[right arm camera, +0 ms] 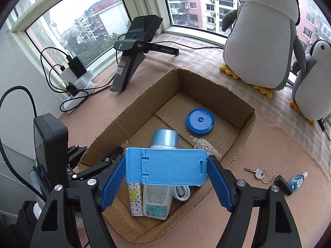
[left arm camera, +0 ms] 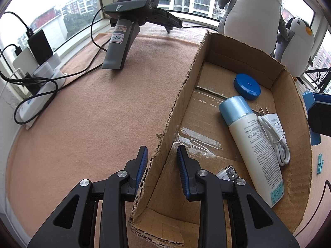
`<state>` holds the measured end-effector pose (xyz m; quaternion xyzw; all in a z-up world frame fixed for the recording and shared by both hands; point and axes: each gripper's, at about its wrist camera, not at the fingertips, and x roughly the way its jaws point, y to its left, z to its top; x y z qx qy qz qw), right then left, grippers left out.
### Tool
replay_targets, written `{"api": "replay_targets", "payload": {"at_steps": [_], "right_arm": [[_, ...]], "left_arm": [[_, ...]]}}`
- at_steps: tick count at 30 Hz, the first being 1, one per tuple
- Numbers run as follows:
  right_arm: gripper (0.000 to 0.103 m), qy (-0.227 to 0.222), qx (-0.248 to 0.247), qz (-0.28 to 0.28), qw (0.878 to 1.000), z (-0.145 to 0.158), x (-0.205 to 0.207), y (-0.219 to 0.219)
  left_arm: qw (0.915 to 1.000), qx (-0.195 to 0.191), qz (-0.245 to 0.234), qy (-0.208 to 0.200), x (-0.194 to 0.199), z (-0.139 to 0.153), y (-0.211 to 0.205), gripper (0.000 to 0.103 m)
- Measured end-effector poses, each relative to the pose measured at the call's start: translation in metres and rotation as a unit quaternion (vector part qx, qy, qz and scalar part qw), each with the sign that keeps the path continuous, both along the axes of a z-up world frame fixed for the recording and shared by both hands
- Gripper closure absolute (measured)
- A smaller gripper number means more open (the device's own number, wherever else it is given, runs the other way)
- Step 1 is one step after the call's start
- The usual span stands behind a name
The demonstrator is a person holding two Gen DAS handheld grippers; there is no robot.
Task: Organize rigid objects
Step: 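Carry the blue phone stand into the box and open the right gripper, then move the right gripper toward the black cylinder beside the sanitizer bottle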
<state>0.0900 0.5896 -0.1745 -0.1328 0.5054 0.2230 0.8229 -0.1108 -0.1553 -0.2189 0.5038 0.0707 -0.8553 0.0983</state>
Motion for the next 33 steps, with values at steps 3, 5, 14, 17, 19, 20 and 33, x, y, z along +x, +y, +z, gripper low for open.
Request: {"api": "replay_targets", "payload": {"at_steps": [3,5,14,17,19,20,33], "right_arm": [[0.028,-0.003,0.002,0.006,1.0,0.0,-0.001,0.003],[0.026,0.004,0.009,0.007,1.0,0.0,0.001,0.003],[0.025,0.003,0.012,0.01,1.0,0.001,0.0,0.001],[0.025,0.0,0.014,0.011,1.0,0.004,0.0,-0.001],[0.025,-0.004,0.012,0.01,1.0,0.006,-0.001,-0.003],[0.025,-0.007,0.011,0.009,1.0,0.007,-0.001,-0.005],[0.025,-0.018,0.018,-0.022,0.999,0.023,0.007,-0.059]], "left_arm": [[1.0,0.0,0.0,0.0,0.0,0.0,0.0,0.076],[1.0,-0.001,0.0,0.0,0.0,0.0,0.0,0.076],[1.0,-0.001,0.0,0.0,0.0,0.0,0.0,0.076],[1.0,-0.001,0.0,0.0,0.0,0.0,0.0,0.076],[1.0,-0.001,0.0,0.0,0.0,0.0,-0.001,0.076],[1.0,-0.001,0.0,0.0,0.0,0.0,0.0,0.076],[1.0,-0.001,0.0,0.0,0.0,0.0,0.0,0.076]]}}
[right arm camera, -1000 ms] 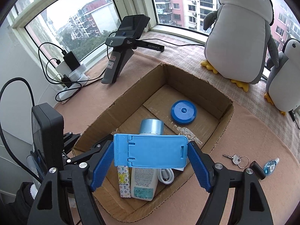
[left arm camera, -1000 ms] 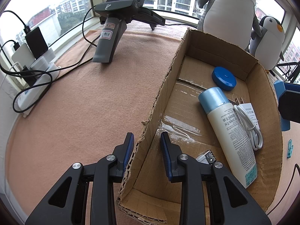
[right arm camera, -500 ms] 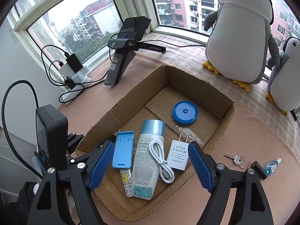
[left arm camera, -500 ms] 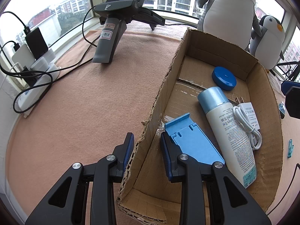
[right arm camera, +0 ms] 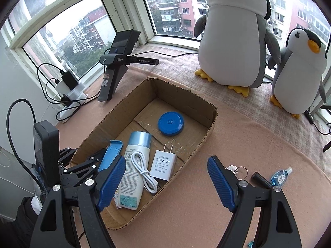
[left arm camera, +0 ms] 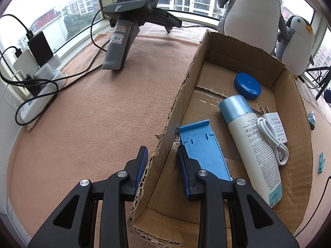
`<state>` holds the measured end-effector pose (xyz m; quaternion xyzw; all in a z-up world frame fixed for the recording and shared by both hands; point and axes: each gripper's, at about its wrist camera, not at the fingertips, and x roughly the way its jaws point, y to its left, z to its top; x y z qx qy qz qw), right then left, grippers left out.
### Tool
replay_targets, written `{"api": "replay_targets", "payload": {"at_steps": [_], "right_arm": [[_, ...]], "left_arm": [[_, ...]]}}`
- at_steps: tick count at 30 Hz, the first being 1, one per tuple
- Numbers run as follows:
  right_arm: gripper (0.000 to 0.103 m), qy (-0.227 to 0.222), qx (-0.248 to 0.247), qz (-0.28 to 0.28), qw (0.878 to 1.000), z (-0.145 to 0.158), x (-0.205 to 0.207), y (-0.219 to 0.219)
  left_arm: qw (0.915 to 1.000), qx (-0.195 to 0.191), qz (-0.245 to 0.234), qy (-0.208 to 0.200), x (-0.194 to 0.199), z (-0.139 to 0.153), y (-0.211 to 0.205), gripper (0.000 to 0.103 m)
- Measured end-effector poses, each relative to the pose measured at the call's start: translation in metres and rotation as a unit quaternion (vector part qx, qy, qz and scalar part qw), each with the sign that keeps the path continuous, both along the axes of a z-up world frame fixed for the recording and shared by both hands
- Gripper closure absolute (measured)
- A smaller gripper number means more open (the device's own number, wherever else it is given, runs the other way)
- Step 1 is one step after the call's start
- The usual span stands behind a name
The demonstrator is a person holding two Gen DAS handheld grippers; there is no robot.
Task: Organize rigid objects
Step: 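Move the right gripper toward the black cylinder beside the sanitizer bottle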
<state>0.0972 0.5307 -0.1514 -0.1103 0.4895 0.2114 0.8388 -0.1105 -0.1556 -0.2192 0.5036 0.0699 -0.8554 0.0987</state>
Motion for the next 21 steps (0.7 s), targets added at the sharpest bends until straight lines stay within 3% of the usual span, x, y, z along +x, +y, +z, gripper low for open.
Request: {"api": "replay_targets", "payload": {"at_steps": [9,21], "right_arm": [[0.025,0.027,0.009,-0.044,0.999,-0.002,0.021,-0.063],[0.027,0.086,0.048,-0.099,0.99,-0.03,0.058,-0.128]], "left_arm": [[1.0,-0.004,0.0,-0.001,-0.001,0.001,-0.001,0.076],[1.0,-0.006,0.0,-0.002,-0.002,0.002,-0.001,0.075]]}}
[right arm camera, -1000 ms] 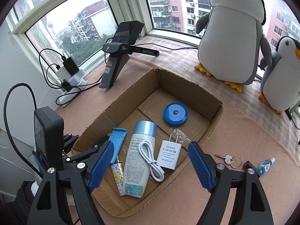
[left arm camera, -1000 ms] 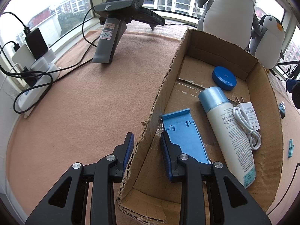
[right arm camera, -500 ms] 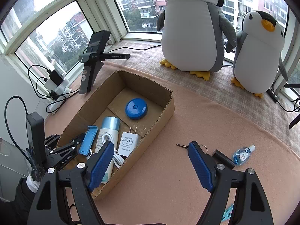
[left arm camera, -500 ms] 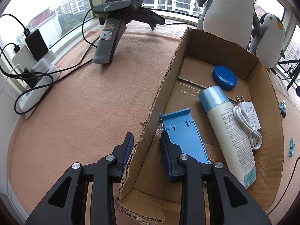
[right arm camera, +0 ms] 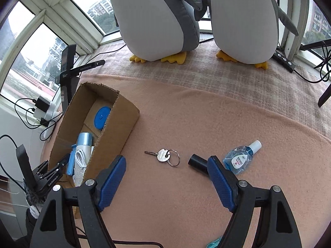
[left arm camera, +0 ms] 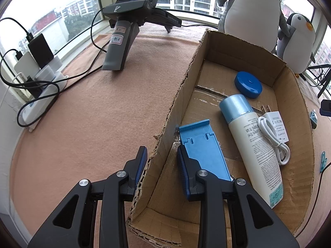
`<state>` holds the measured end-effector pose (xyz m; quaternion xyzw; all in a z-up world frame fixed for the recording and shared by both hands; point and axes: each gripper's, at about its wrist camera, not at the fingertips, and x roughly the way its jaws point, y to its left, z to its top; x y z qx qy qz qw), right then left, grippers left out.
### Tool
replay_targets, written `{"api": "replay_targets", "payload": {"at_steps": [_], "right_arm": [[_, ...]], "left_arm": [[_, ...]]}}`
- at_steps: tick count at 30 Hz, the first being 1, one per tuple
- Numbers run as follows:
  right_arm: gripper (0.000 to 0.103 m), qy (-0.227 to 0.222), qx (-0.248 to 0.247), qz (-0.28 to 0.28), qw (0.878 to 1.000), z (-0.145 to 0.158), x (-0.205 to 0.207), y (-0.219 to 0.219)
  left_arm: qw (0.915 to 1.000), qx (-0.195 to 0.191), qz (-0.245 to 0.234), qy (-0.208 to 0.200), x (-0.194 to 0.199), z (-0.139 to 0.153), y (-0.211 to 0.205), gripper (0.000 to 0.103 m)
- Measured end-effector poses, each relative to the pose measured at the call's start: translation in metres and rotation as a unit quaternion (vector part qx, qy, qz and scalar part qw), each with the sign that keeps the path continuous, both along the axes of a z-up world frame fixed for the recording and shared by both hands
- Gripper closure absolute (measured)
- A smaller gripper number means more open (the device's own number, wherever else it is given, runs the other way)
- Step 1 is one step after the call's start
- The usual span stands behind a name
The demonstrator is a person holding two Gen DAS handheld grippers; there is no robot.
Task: Organize rigid objects
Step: 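Move the right gripper toward the black cylinder beside the sanitizer bottle, then close the right gripper around the black cylinder and lift it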
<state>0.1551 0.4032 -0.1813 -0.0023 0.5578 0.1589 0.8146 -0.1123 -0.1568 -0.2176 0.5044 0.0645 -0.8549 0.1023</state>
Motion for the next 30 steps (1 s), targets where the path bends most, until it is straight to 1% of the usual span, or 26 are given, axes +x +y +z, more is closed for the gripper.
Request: {"api": "replay_targets", "payload": {"at_steps": [2,4,7,13,17,21,22,25,27,29,30], "right_arm": [[0.037,0.009,0.001,-0.002,1.0,-0.006,0.003,-0.004],[0.04,0.013,-0.003,-0.002,1.0,-0.011,0.005,-0.006],[0.04,0.014,-0.009,-0.002,1.0,-0.015,0.009,-0.009],[0.042,0.032,0.006,-0.012,0.999,-0.027,0.018,-0.02],[0.044,0.043,0.005,-0.013,0.999,-0.032,0.016,-0.027],[0.044,0.043,-0.009,-0.003,0.999,-0.034,0.01,-0.028],[0.047,0.043,-0.015,-0.001,0.999,-0.035,0.008,-0.028],[0.06,0.042,-0.043,0.006,0.998,-0.039,0.004,-0.025],[0.065,0.035,-0.057,0.01,0.998,-0.039,0.0,-0.024],[0.072,0.031,-0.074,0.011,0.997,-0.039,-0.002,-0.022],[0.073,0.028,-0.083,0.011,0.996,-0.039,-0.003,-0.02]], "left_arm": [[1.0,0.0,0.0,0.0,0.0,0.0,0.0,0.075],[1.0,-0.001,0.0,0.0,0.0,0.0,0.0,0.075],[1.0,-0.001,0.0,0.0,0.0,0.0,0.0,0.075],[1.0,-0.003,0.0,-0.002,0.0,-0.001,-0.004,0.075],[1.0,-0.004,0.0,-0.002,-0.001,-0.001,-0.003,0.075],[1.0,-0.005,0.001,-0.002,0.0,-0.001,-0.005,0.075],[1.0,-0.005,0.001,-0.002,0.0,-0.001,-0.005,0.075],[1.0,-0.005,0.001,-0.002,-0.001,-0.001,-0.005,0.075],[1.0,-0.005,0.001,-0.002,-0.001,-0.001,-0.005,0.075],[1.0,-0.005,0.001,-0.002,-0.001,-0.001,-0.004,0.075],[1.0,-0.005,0.001,-0.001,-0.001,-0.002,-0.005,0.075]]}}
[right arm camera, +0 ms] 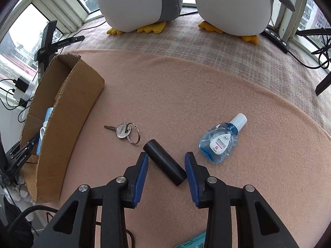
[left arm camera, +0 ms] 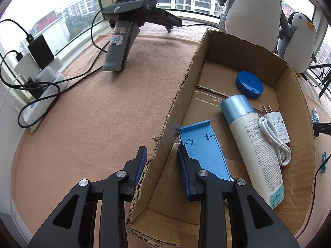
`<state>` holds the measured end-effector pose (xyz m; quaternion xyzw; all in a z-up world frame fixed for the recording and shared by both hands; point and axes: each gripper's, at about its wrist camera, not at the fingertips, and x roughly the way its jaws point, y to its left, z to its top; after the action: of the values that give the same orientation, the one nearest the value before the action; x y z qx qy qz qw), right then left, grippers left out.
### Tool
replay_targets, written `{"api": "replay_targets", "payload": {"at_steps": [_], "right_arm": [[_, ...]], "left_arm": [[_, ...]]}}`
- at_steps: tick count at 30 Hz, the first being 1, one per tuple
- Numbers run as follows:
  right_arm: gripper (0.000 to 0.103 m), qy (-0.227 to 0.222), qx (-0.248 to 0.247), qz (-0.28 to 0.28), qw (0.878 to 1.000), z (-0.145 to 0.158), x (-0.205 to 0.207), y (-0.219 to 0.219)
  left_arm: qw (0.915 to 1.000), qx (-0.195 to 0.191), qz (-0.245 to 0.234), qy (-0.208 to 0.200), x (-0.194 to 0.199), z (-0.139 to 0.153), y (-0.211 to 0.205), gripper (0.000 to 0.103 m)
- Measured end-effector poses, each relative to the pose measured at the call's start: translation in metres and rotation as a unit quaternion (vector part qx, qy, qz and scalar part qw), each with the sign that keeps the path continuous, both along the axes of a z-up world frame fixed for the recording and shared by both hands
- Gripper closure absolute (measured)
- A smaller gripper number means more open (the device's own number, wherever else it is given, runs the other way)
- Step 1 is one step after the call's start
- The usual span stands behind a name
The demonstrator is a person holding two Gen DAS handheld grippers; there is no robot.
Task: Organize rigid objects
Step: 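Close the right gripper around the black cylinder and lift it, then carry the black cylinder into the box and open the right gripper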
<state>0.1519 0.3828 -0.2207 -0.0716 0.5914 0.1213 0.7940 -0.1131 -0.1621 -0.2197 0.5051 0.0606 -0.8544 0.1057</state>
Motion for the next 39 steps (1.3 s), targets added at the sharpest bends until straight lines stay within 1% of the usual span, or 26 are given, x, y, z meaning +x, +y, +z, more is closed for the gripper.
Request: {"api": "replay_targets", "payload": {"at_steps": [3,5,8,13,17,20,26,32,35,39], "right_arm": [[0.078,-0.006,-0.018,0.005,1.0,-0.002,-0.004,0.005],[0.084,-0.011,-0.03,0.007,0.999,-0.002,-0.006,0.007],[0.088,-0.021,-0.047,0.004,0.999,-0.003,-0.009,0.008],[0.088,-0.032,-0.056,-0.004,0.998,-0.003,-0.014,0.01],[0.088,-0.033,-0.046,-0.012,0.998,-0.001,-0.018,0.011],[0.088,-0.04,-0.037,-0.011,0.998,0.006,-0.023,0.015],[0.088,-0.072,-0.012,0.003,0.997,0.037,-0.031,0.034],[0.088,-0.108,0.015,0.025,0.994,0.069,-0.031,0.075],[0.088,-0.116,0.028,0.038,0.992,0.076,-0.027,0.098],[0.088,-0.122,0.031,0.052,0.991,0.077,-0.023,0.122]], "left_arm": [[1.0,0.0,0.0,0.0,0.0,-0.001,-0.002,0.075],[1.0,0.0,0.0,0.0,0.0,-0.001,-0.002,0.075],[1.0,0.0,0.0,0.001,0.002,0.0,-0.004,0.075],[1.0,0.0,0.0,0.001,0.002,-0.001,-0.006,0.075],[1.0,0.0,0.0,0.001,0.001,-0.002,-0.005,0.075],[1.0,0.0,0.0,0.001,0.001,-0.002,-0.005,0.075],[1.0,0.0,0.0,0.002,-0.001,-0.002,0.0,0.075],[1.0,0.0,0.0,0.002,-0.003,-0.002,0.0,0.075],[1.0,0.0,0.0,0.003,-0.003,-0.003,-0.001,0.075],[1.0,0.0,0.0,0.003,-0.003,-0.003,0.001,0.075]]}}
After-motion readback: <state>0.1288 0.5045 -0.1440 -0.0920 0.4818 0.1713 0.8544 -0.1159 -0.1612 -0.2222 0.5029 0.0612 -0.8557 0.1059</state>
